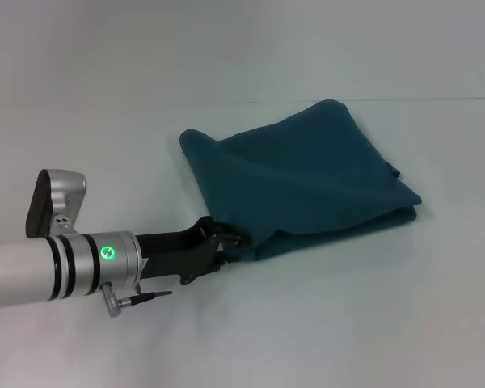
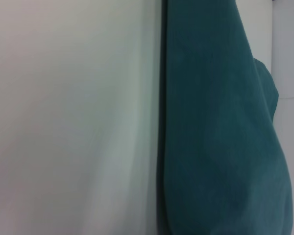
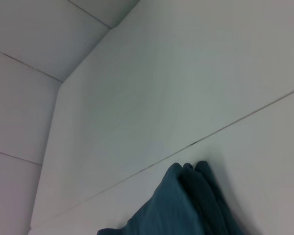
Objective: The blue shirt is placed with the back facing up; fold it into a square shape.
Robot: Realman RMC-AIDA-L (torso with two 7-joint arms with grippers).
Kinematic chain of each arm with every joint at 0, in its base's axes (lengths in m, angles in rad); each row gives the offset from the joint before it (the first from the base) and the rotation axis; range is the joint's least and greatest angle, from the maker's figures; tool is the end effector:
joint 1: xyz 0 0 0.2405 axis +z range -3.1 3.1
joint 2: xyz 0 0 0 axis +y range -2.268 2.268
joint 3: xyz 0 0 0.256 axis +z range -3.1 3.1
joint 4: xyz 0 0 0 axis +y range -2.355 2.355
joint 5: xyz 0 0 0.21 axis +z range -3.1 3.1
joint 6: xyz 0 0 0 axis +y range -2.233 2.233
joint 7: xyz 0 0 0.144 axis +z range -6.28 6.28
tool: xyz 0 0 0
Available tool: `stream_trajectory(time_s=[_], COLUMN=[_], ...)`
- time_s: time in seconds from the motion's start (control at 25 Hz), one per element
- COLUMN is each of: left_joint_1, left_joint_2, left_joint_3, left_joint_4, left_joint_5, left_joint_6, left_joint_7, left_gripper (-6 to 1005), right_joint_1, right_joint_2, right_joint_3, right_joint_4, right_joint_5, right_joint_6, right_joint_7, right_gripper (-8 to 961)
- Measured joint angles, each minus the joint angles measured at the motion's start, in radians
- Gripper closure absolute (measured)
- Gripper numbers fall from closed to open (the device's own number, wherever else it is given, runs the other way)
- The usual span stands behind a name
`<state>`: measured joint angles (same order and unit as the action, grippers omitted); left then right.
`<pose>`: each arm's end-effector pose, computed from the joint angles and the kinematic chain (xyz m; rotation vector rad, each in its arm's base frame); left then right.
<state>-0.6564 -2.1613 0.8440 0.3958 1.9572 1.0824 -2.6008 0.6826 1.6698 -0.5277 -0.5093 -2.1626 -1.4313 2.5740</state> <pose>-0.2523 0.3524 -0.0934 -1.8207 -2.3546 -0.7073 0.3029 0.4057 0.1689 -1.8771 1.9028 0.6939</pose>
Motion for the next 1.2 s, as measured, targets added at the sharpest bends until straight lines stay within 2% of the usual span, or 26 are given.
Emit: stream_trajectory(time_s=[0.2, 0.4, 0.64, 0.76, 0.88, 0.96, 1.0, 1.2], left_joint_1=[0.007, 0.028, 0.063, 0.080, 0.090, 0.090, 0.086, 0.084], left_joint_2=[0.000, 0.000, 0.009, 0.027, 0.056, 0.069, 0.075, 0.081], left_joint_3=[0.000, -0.001, -0.002, -0.003, -0.010, -0.034, -0.073, -0.107], left_joint_4=[0.000, 0.018, 0.059, 0.074, 0.075, 0.076, 0.076, 0.079], left_joint_5=[0.000, 0.000, 0.003, 0.008, 0.013, 0.033, 0.073, 0.106], left_joint_6=[0.010, 0.035, 0.073, 0.098, 0.116, 0.127, 0.134, 0.151], left_joint_7=[0.016, 0.043, 0.051, 0.051, 0.047, 0.047, 0.045, 0.050], left_gripper=[611, 847, 966, 966, 967, 967, 964, 949], right_joint_1=[0.000, 0.000, -0.005, -0.008, -0.009, -0.009, -0.007, -0.002], right_joint_2=[0.000, 0.001, 0.005, 0.005, 0.007, 0.009, 0.010, 0.014], right_joint_3=[0.001, 0.003, 0.004, 0.002, 0.001, 0.001, 0.000, 0.000], right_joint_4=[0.000, 0.000, 0.001, 0.001, 0.002, 0.002, 0.002, 0.002], right_joint_5=[0.000, 0.000, 0.000, 0.000, 0.000, 0.000, 0.000, -0.001], right_joint_6=[0.000, 0.001, 0.000, 0.000, 0.000, 0.000, 0.000, -0.001], right_joint_7=[0.000, 0.000, 0.001, 0.004, 0.005, 0.005, 0.006, 0.002], right_gripper=[233, 229, 224, 221, 219, 217, 216, 212])
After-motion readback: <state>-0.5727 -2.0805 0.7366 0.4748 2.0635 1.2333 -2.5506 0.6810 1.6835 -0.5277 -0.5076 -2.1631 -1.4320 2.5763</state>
